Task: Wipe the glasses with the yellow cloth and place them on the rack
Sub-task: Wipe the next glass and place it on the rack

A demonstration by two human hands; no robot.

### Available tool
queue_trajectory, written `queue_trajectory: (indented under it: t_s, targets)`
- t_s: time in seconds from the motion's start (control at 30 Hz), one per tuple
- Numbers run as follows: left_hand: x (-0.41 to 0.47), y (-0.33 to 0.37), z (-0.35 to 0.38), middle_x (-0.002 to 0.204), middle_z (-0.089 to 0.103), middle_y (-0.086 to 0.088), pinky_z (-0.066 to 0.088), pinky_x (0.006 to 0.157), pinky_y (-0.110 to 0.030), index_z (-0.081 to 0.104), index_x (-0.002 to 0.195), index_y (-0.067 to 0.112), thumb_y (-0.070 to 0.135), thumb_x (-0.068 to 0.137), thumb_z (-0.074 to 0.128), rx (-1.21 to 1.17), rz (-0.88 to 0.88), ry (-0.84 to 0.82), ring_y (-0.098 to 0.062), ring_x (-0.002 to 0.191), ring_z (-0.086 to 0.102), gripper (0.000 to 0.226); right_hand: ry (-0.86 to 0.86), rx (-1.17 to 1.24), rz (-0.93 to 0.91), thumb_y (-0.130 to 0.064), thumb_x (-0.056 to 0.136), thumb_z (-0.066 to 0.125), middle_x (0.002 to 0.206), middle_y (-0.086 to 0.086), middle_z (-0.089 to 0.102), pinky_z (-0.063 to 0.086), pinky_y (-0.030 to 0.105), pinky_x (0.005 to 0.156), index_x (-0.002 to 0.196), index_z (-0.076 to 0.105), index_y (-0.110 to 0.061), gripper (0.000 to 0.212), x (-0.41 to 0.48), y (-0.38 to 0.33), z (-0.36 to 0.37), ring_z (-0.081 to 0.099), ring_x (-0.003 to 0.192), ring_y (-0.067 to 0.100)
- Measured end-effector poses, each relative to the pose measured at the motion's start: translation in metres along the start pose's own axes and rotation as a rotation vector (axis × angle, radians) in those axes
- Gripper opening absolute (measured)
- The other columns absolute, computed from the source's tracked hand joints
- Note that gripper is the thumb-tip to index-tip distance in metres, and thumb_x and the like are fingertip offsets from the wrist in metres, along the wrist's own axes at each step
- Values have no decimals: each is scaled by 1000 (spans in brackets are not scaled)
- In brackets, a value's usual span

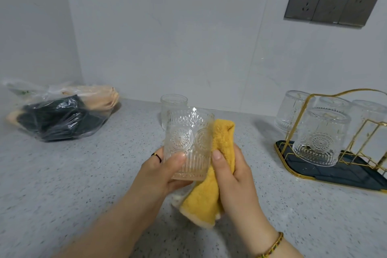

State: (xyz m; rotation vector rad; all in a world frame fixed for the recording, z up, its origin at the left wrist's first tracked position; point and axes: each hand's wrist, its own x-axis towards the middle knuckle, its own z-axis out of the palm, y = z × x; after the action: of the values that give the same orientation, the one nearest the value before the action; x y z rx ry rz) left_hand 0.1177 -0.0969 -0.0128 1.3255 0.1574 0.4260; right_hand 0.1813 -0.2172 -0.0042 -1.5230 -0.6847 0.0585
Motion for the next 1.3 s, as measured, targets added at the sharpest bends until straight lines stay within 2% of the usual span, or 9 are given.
queue_trajectory:
  t_s: [0.1, 0.23, 0.4, 0.57, 0.73, 0.87, 1.0, 1.13, 1.3]
  targets:
    - [3, -1, -2, 100, 73, -4, 51, 90, -39, 62, 110, 17, 55, 51, 58, 29, 28, 72, -20, 97, 68, 71, -64, 65, 121, -31, 88, 46, 90, -3, 68, 53, 24, 78, 88, 59, -31, 13, -3, 2, 4, 64, 85, 11]
    - [1, 0, -5, 107, 72, 3, 45, 99, -44, 59, 116, 24, 68, 53, 56, 94, -6, 44, -15, 104, 65, 77, -16, 103, 90, -41, 78, 48, 89, -1, 69, 53, 32, 79, 88, 60, -30, 19, -5, 2, 7, 65, 85, 14]
    - [4, 4, -3, 100, 73, 0, 56, 79, -24, 53, 122, 16, 66, 52, 68, 63, -34, 146, -11, 89, 70, 87, 41, 1, -59, -43, 81, 55, 87, -9, 63, 48, 17, 72, 90, 55, -37, 11, -4, 6, 5, 59, 81, 3]
    - [4, -2, 3, 112, 68, -5, 48, 96, -34, 52, 122, 12, 54, 58, 53, -43, -203, 129, -17, 101, 66, 76, 2, -245, -170, -56, 66, 40, 117, -8, 47, 29, -5, 81, 110, 47, -37, 49, -1, 16, 8, 39, 104, -17]
    - [3, -4, -3, 112, 70, -6, 49, 96, -37, 53, 124, 9, 51, 50, 74, -1, -202, 67, -17, 102, 67, 87, -86, -301, -202, -59, 65, 41, 130, -19, 30, 24, -8, 83, 108, 35, -55, 44, -6, 12, 10, 27, 115, -20]
    - [2, -4, -1, 112, 70, -4, 50, 95, -38, 52, 124, 15, 43, 48, 73, -9, -150, -44, -20, 104, 66, 83, 47, -243, -228, -52, 72, 46, 128, -7, 40, 28, -4, 87, 105, 37, -51, 35, 0, 4, 0, 38, 110, -13]
    - [1, -6, 4, 109, 71, -6, 54, 87, -32, 52, 123, 12, 39, 47, 73, -65, -118, -44, -21, 101, 67, 83, 35, -97, -127, -49, 76, 48, 102, -7, 60, 45, 15, 83, 95, 51, -43, 20, 5, 0, -7, 56, 94, 1]
    - [5, -3, -5, 107, 71, -5, 55, 83, -28, 53, 122, 11, 43, 46, 71, -130, -60, 93, -17, 99, 68, 85, -79, -74, -28, -30, 84, 56, 72, -10, 57, 42, 8, 59, 77, 57, -30, 7, -1, 6, 1, 53, 64, -5]
    - [5, 0, -7, 110, 70, -8, 50, 96, -42, 57, 121, 11, 45, 49, 71, 12, -53, 76, -21, 102, 67, 81, -18, -283, -325, -39, 70, 48, 115, -10, 47, 34, -1, 82, 99, 57, -38, 30, -8, 7, 9, 43, 104, -17]
